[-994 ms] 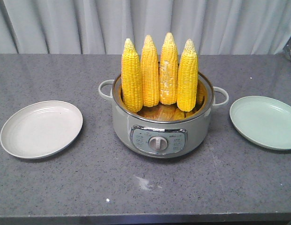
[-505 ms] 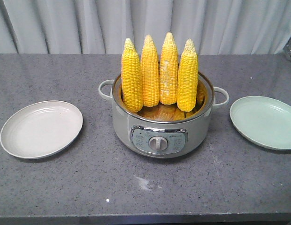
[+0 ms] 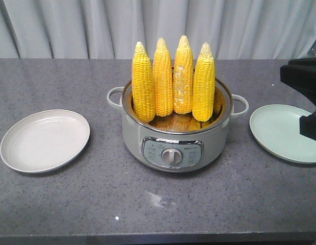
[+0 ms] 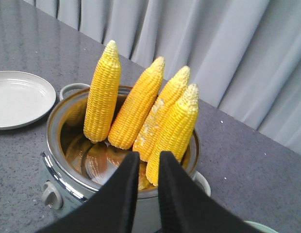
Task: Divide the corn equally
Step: 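Reach the right gripper over the pot to the nearest corn cob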
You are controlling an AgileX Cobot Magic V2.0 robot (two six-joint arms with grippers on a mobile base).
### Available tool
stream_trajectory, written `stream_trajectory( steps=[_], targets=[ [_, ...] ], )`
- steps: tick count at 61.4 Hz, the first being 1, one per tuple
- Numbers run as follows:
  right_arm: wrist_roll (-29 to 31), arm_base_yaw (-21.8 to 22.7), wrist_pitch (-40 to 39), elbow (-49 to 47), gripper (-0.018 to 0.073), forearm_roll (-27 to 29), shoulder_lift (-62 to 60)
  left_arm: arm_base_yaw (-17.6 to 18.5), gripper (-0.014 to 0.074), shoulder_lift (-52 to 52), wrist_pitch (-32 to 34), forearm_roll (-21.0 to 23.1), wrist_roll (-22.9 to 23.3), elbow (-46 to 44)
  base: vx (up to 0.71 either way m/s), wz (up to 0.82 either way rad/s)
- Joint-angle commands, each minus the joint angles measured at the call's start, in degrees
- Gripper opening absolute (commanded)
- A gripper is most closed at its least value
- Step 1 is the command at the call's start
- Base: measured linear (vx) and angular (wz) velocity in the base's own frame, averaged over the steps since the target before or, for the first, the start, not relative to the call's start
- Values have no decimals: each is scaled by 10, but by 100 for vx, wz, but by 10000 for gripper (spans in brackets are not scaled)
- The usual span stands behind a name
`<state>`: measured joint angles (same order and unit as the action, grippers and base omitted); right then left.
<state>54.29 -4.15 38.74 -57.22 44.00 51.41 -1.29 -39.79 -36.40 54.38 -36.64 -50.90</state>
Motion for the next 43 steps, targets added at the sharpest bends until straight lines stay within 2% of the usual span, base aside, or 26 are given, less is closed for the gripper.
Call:
stream_trajectory(
  steps=[1,10,17,25,35,43],
  targets=[
    [33,2,-32,-20,253,46,5,4,-7,-6,20,20,-21,-19,0,0],
    [30,2,-32,-20,513,61,7,4,0,-6,20,20,-51,-19,0,0],
    [30,2,-32,-20,636,72,7,4,20,-6,18,20,-54,-19,0,0],
    [30,2,-38,-20,655,72,13,4,86,-6,17,20,-54,-19,0,0],
    [35,2,-67,-20,652,72,55,4,255,-6,17,20,-54,-19,0,0],
    [64,2,-82,-44,649,90,118,4,379,-6,19,20,-53,-19,0,0]
  ],
)
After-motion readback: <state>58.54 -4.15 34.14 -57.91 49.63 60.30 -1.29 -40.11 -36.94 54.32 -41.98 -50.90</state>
